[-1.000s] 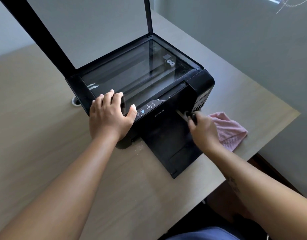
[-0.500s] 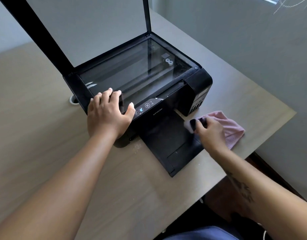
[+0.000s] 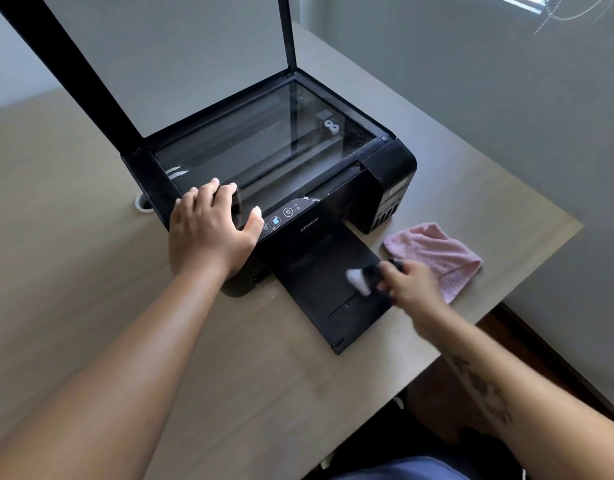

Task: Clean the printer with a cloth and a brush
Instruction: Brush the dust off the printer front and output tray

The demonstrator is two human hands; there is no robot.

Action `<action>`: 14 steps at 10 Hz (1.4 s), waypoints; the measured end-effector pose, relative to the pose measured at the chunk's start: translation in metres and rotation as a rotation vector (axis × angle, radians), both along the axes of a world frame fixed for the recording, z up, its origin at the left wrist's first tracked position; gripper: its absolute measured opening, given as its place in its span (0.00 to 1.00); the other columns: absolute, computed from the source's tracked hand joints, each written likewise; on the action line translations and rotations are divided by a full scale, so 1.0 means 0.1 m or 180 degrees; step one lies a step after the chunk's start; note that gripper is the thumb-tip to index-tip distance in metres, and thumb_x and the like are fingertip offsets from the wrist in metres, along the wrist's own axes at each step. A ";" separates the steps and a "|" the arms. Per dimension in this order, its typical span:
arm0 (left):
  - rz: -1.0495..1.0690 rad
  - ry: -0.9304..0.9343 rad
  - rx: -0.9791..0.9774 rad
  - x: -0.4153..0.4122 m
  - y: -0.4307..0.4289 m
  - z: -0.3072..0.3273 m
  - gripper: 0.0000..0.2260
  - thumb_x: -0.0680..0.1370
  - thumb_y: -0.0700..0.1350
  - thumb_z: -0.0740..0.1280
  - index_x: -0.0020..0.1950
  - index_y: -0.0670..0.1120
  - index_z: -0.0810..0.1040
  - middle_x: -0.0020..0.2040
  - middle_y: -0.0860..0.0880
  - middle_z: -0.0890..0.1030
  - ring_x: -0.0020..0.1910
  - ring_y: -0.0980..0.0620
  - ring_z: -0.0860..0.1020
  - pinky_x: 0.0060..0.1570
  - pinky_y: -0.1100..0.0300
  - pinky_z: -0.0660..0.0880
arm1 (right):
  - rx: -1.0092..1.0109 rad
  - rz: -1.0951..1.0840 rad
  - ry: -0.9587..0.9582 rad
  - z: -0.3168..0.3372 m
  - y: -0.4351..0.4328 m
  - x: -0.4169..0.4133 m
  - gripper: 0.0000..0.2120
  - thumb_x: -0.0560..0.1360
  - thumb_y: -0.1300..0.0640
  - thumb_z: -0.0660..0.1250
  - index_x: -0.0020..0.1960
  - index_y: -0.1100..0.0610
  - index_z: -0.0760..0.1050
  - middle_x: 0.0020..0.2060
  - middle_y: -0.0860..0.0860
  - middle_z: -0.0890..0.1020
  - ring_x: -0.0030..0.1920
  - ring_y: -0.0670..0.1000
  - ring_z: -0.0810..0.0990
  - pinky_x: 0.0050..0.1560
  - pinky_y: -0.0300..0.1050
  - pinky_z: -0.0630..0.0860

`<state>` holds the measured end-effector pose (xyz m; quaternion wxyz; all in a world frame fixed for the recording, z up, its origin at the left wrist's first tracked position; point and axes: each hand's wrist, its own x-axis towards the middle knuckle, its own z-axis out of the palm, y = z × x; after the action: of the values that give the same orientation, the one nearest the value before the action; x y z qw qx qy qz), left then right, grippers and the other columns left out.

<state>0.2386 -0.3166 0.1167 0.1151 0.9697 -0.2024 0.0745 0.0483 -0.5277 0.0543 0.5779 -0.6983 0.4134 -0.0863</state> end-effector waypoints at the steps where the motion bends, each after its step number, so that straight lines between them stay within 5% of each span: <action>1: -0.0014 0.0000 0.0030 0.00 0.00 0.01 0.30 0.73 0.65 0.53 0.70 0.51 0.69 0.73 0.48 0.68 0.71 0.43 0.63 0.71 0.46 0.58 | -0.1456 0.0187 0.0047 0.03 -0.27 -0.11 0.12 0.78 0.56 0.66 0.37 0.60 0.73 0.28 0.51 0.76 0.28 0.49 0.72 0.28 0.42 0.65; 2: -0.0005 0.0003 0.0046 0.00 0.00 0.01 0.30 0.73 0.65 0.53 0.70 0.51 0.69 0.73 0.48 0.68 0.71 0.43 0.63 0.71 0.46 0.58 | -0.3171 0.1457 0.0074 -0.01 -0.06 -0.30 0.05 0.75 0.57 0.65 0.47 0.58 0.76 0.31 0.55 0.78 0.30 0.57 0.75 0.28 0.45 0.68; 3: -0.0012 0.0001 0.0025 0.00 0.00 0.01 0.30 0.73 0.65 0.53 0.70 0.51 0.69 0.73 0.48 0.68 0.71 0.43 0.63 0.71 0.46 0.58 | -0.2960 0.2525 -0.0036 -0.20 0.42 -0.52 0.11 0.74 0.50 0.61 0.51 0.55 0.75 0.30 0.53 0.77 0.29 0.58 0.77 0.23 0.47 0.71; 4: -0.0015 0.0001 0.0036 0.00 -0.01 0.01 0.30 0.73 0.65 0.54 0.70 0.52 0.69 0.73 0.48 0.67 0.71 0.43 0.63 0.72 0.46 0.58 | -0.1316 0.2082 -0.0291 -0.02 0.57 -0.48 0.07 0.76 0.52 0.66 0.45 0.55 0.77 0.30 0.51 0.79 0.29 0.48 0.76 0.30 0.43 0.71; 5: -0.0016 -0.0007 0.0046 0.00 0.00 0.00 0.29 0.73 0.65 0.54 0.70 0.52 0.69 0.73 0.48 0.68 0.71 0.43 0.63 0.71 0.47 0.58 | -0.1034 0.0784 -0.0246 0.04 0.22 -0.37 0.03 0.77 0.58 0.68 0.45 0.54 0.79 0.31 0.48 0.81 0.31 0.41 0.78 0.32 0.32 0.68; 6: -0.0015 -0.0022 0.0042 0.01 0.00 -0.01 0.29 0.73 0.65 0.54 0.70 0.52 0.69 0.73 0.48 0.68 0.71 0.43 0.63 0.72 0.47 0.58 | -0.2289 0.0457 0.0026 0.02 0.02 -0.44 0.04 0.77 0.56 0.67 0.43 0.53 0.75 0.31 0.47 0.78 0.31 0.46 0.77 0.30 0.39 0.70; 7: -0.0018 -0.0034 0.0043 0.01 0.01 -0.01 0.29 0.73 0.65 0.55 0.70 0.52 0.69 0.73 0.48 0.68 0.71 0.44 0.64 0.71 0.47 0.58 | -0.2300 0.1900 -0.0056 -0.06 0.34 -0.50 0.09 0.75 0.49 0.67 0.46 0.55 0.78 0.31 0.50 0.79 0.30 0.52 0.77 0.30 0.48 0.74; 8: -0.0017 -0.0036 0.0037 0.01 0.01 -0.01 0.29 0.73 0.65 0.55 0.69 0.52 0.69 0.73 0.48 0.68 0.70 0.44 0.64 0.71 0.47 0.58 | -0.1121 0.2142 -0.0307 -0.04 0.42 -0.45 0.03 0.75 0.52 0.68 0.47 0.50 0.79 0.30 0.42 0.81 0.30 0.43 0.78 0.33 0.41 0.74; 9: -0.0018 -0.0036 0.0046 0.01 0.00 -0.02 0.29 0.73 0.65 0.55 0.69 0.52 0.69 0.73 0.48 0.68 0.71 0.44 0.64 0.72 0.48 0.58 | -0.1550 0.0922 -0.0123 -0.03 0.02 -0.36 0.02 0.77 0.56 0.68 0.46 0.50 0.78 0.30 0.44 0.80 0.33 0.45 0.79 0.33 0.40 0.72; 10: -0.0003 -0.0045 0.0034 0.01 0.00 -0.01 0.29 0.73 0.65 0.54 0.69 0.52 0.69 0.72 0.48 0.68 0.71 0.43 0.64 0.72 0.48 0.58 | -0.2199 0.0797 0.0056 -0.02 -0.11 -0.38 0.04 0.77 0.53 0.66 0.44 0.52 0.75 0.32 0.46 0.78 0.33 0.49 0.75 0.30 0.42 0.69; 11: 0.0011 -0.0063 0.0056 0.01 0.01 -0.01 0.29 0.73 0.65 0.54 0.69 0.52 0.69 0.72 0.49 0.69 0.71 0.44 0.64 0.71 0.48 0.59 | -0.2152 0.2448 0.0062 -0.05 0.20 -0.46 0.15 0.75 0.43 0.60 0.50 0.52 0.78 0.37 0.47 0.79 0.37 0.49 0.77 0.36 0.49 0.75; 13: 0.0037 0.0021 0.0149 0.00 0.01 0.00 0.30 0.73 0.66 0.54 0.71 0.53 0.68 0.73 0.49 0.68 0.71 0.44 0.64 0.72 0.48 0.59 | -0.2381 0.1525 -0.0070 0.00 -0.08 -0.35 0.08 0.75 0.55 0.68 0.54 0.53 0.79 0.38 0.49 0.79 0.39 0.50 0.77 0.36 0.48 0.76; 14: 0.0072 0.0033 0.0196 -0.01 0.00 0.02 0.30 0.73 0.66 0.53 0.71 0.53 0.68 0.73 0.50 0.67 0.72 0.45 0.63 0.72 0.48 0.59 | -0.2348 0.2425 -0.0036 0.05 -0.06 -0.34 0.08 0.75 0.53 0.67 0.51 0.56 0.79 0.35 0.45 0.77 0.41 0.50 0.77 0.36 0.51 0.76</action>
<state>0.2371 -0.3169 0.1191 0.0855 0.9753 -0.1930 0.0645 0.0146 -0.5341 0.0588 0.2864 -0.9555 0.0694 -0.0137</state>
